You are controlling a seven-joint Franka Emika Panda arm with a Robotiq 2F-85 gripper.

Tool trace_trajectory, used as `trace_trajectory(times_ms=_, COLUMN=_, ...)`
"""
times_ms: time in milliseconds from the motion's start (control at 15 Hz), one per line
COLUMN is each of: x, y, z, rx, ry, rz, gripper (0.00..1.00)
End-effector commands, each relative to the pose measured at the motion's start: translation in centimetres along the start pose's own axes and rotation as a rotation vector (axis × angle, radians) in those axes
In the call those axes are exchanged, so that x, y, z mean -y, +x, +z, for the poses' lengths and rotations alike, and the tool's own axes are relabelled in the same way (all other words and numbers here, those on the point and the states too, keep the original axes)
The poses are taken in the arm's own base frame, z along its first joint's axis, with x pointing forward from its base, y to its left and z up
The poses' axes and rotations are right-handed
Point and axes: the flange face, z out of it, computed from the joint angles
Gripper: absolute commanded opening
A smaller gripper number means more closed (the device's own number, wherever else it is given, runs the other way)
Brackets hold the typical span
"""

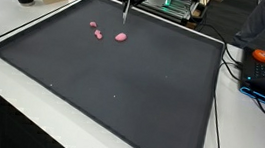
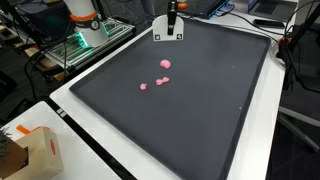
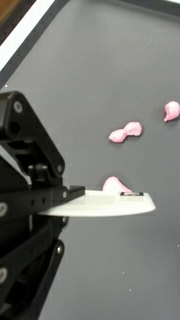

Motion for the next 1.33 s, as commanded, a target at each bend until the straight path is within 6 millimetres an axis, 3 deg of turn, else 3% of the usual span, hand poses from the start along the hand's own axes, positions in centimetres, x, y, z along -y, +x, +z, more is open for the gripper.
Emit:
trace_trajectory(times_ms=0, x=0.7, y=0.3, z=0.0, rx=0.010, ry=-0.013, rz=-0.013, gripper=0.04)
trace_trajectory(times_ms=800, x=2.9, y=2.2, z=1.2, rx=0.092, ry=-0.013, rz=-0.115, gripper=0.01)
trace_trajectory(times_ms=1267, x=5.3, y=5.3, z=2.5, rx=0.222, ry=-0.058, rz=-0.263, gripper=0.01)
